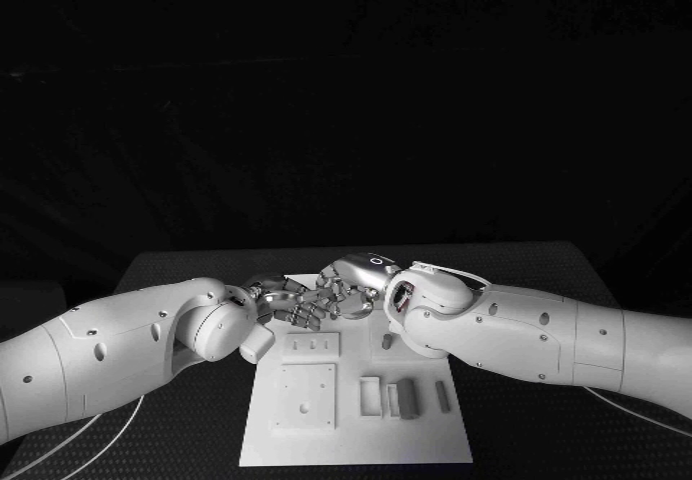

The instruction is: Assemble the parts on the task board

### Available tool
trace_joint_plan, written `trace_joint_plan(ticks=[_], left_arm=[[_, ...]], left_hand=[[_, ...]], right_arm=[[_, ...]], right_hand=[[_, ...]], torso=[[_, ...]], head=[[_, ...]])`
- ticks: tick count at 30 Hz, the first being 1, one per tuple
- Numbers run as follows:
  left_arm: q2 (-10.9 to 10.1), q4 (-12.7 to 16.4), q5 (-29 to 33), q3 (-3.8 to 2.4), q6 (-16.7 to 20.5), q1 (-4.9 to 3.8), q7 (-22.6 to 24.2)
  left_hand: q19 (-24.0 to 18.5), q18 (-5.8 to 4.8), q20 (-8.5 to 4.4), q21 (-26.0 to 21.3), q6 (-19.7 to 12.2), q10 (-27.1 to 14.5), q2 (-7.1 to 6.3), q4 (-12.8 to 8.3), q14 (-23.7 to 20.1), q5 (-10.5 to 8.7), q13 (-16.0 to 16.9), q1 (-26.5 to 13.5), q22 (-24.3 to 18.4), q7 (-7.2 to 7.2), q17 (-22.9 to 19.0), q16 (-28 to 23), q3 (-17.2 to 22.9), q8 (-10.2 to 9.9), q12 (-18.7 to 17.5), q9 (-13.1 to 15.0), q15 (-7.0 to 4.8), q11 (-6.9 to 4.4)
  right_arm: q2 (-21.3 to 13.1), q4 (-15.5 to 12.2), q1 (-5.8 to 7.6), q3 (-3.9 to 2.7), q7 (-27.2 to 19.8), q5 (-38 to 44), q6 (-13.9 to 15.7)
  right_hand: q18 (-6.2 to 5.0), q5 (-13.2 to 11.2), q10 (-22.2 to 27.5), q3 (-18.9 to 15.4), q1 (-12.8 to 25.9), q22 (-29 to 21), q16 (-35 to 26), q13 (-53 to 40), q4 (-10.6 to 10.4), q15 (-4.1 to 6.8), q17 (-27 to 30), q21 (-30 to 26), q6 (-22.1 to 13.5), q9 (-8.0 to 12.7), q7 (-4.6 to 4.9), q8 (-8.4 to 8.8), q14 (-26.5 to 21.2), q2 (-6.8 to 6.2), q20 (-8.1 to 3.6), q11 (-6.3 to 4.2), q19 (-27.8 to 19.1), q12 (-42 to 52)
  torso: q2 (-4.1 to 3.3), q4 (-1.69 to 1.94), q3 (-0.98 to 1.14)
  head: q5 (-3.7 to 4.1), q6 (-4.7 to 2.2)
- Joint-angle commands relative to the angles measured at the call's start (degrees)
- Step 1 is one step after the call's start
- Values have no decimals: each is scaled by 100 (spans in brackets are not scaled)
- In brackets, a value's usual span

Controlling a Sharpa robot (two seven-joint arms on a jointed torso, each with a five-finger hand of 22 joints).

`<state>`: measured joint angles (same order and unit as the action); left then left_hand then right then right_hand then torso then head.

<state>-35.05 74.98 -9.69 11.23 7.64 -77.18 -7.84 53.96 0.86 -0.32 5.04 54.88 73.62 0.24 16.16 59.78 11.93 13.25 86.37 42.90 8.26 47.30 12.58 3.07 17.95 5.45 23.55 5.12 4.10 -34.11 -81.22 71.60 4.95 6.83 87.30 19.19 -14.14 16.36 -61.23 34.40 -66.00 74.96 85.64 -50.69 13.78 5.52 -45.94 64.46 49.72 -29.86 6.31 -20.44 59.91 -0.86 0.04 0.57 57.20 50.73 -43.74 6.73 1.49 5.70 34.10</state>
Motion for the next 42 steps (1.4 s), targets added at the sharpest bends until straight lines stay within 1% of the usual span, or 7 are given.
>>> trace_joint_plan(ticks=[1, 5, 9, 12, 30, 32, 42], left_arm=[[32, 54, 31, -34, -71, -33, 217], [12, 58, 31, -35, -55, -33, 235], [4, 61, 31, -35, -44, -33, 238], [3, 61, 31, -35, -46, -33, 230], [-5, 11, -9, -35, -15, -29, 204], [-8, 6, -15, -35, -10, -29, 203], [-36, -16, -59, -35, -12, -28, 177]], left_hand=[[5, 5, -23, -46, 104, 32, 8, -3, 41, 149, 13, 161, 0, -65, 20, -31, 64, 26, -15, -15, -2, -2], [15, -5, -25, -67, 109, 33, -20, 13, 45, 180, 24, 305, -11, -73, 34, -48, 189, 21, -25, -16, -2, -2], [7, -14, -15, -93, 139, 69, -69, 13, 37, 420, 50, 365, -29, -90, 50, -79, 373, 35, -18, -6, 14, -18], [4, -13, -12, -96, 162, 97, -75, 0, 37, 467, 62, 383, -32, -101, 57, -86, 411, 51, -6, 3, 16, -31], [1, -13, -15, -94, 329, 325, 109, -50, 73, 460, 219, 395, -36, -175, 110, -93, 516, 181, 131, 119, 3, -140], [-1, -15, -18, -95, 340, 333, 131, -51, 84, 457, 236, 382, -36, -181, 118, -88, 513, 193, 140, 134, -2, -146], [-18, -29, -34, -98, 368, 357, 216, -79, 121, 443, 310, 335, -36, -204, 159, -68, 496, 235, 174, 203, -27, -169]], right_arm=[[37, -39, -34, 22, -137, 17, -182], [35, -28, -34, 22, -125, 27, -193], [36, -6, -34, 22, -117, 35, -182], [36, -5, -36, 22, -121, 35, -180], [11, 1, -45, 22, -145, -90, -154], [5, 4, -45, 22, -154, -147, -131], [-48, 19, -51, 24, -157, -250, -19]], right_hand=[[-86, 17, 134, 32, 67, 74, 4, 6, -11, 43, -10, 33, 927, -5, -56, -29, 7, 5, -35, -83, 13, -4], [-86, 17, 134, 32, 68, 74, 3, 6, -10, 43, -10, 33, 928, -5, -56, -29, 7, 5, -35, -83, 14, -5], [-86, 17, 133, 33, 69, 74, 3, 6, -8, 43, -10, 33, 929, -5, -56, -28, 8, 6, -35, -83, 14, -5], [-86, 17, 133, 34, 70, 74, 3, 6, -7, 44, -10, 33, 929, -5, -57, -28, 9, 6, -36, -83, 15, -5], [-86, 17, 146, 37, 104, 67, -19, 14, -9, 40, -7, 20, 908, -2, -47, -7, 2, -20, -34, -76, 8, -21], [-86, 15, 154, 29, 123, 63, -31, 17, -7, 36, -4, 13, 899, -2, -42, 1, -3, -71, -33, -71, 4, -28], [-86, 9, 277, -74, 414, 6, -135, 30, -336, 6, 14, -91, 797, 0, -4, 83, -67, -629, -4, -30, -17, -86]], torso=[[-2, 2, -1], [-1, -1, -1], [-2, 1, -1], [0, 3, -2], [-1, -1, 3], [-1, -2, 5], [-2, 0, 4]], head=[[4, 11], [12, 11], [19, 15], [19, 24], [11, 29], [10, 29], [17, 34]])
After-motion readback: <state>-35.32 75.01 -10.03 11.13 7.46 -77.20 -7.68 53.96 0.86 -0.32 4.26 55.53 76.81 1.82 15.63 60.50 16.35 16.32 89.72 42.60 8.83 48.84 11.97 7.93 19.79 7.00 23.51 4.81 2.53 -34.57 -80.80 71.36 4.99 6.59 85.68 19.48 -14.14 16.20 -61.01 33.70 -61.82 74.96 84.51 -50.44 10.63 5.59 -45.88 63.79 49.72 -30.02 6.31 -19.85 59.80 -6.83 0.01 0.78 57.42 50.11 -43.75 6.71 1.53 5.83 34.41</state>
